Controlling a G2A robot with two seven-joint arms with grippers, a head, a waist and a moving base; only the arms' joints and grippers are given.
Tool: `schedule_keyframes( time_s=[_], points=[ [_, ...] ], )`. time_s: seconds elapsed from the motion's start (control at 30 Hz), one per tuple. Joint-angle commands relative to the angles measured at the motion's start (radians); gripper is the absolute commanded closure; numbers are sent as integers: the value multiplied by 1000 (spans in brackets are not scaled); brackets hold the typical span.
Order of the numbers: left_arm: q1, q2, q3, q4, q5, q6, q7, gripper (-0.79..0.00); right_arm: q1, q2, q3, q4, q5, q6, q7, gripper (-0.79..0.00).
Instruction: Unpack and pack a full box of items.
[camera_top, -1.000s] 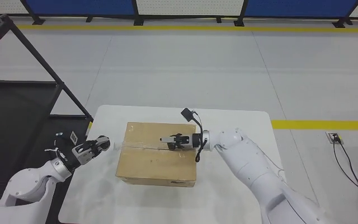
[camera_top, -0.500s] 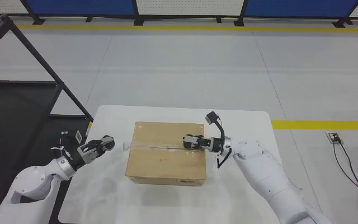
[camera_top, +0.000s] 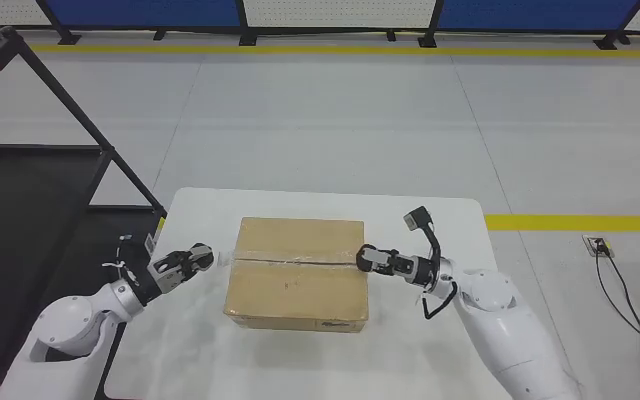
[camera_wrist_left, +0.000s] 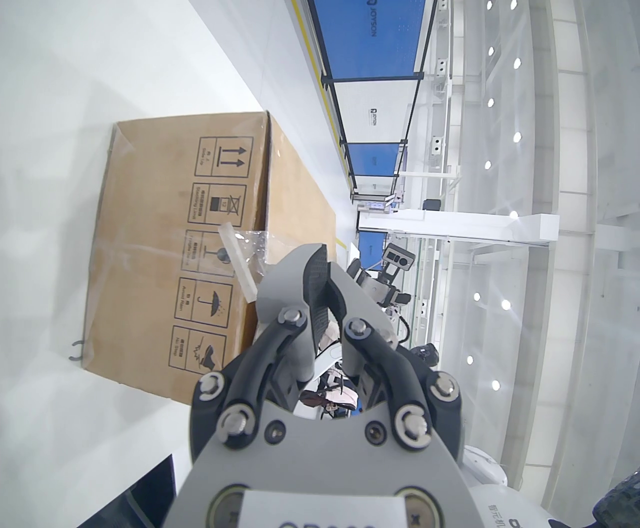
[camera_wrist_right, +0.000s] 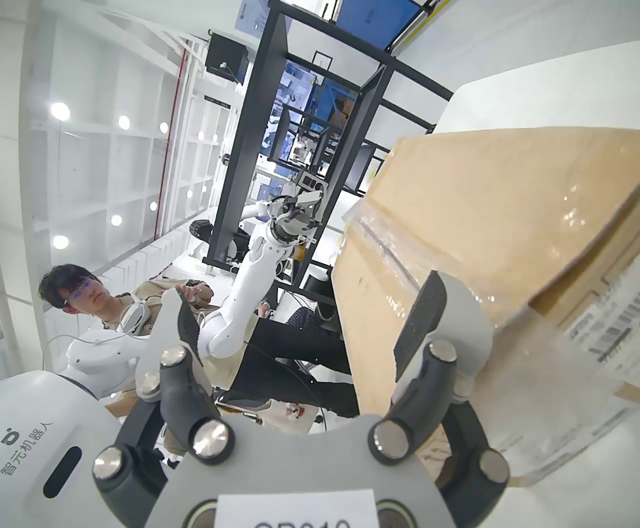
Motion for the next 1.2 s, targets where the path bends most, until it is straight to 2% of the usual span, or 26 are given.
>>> schedule_keyframes(
  time_s=[0.0, 0.2, 0.63, 0.77, 0.97, 1.07, 1.17],
  points=[
    [-5, -2, 12, 3, 4, 0, 1, 0, -15, 7, 18, -8, -1, 25, -4, -785],
    [-42, -11, 55, 42, 2, 3, 8, 0, -21, 16, 34, 34, -28, 71, -36, -785],
    [-108, -27, 124, 135, 10, -16, 11, 0, 49, -4, -54, 111, -19, 84, 16, -785],
    [-116, -30, 133, 157, 24, -21, 26, 0, 69, -3, -38, 139, -35, 61, -70, -785],
    [-120, -37, 137, 191, 1, -27, 62, 0, 34, 7, -4, 20, -61, -4, -140, -785],
    [-126, -40, 154, 206, 5, -24, 54, 0, 32, 1, -42, -47, -68, 26, -119, -785],
    [-136, -46, 168, 225, 6, -28, 59, 0, 68, -14, -112, -53, -92, 92, -104, -785]
  ],
)
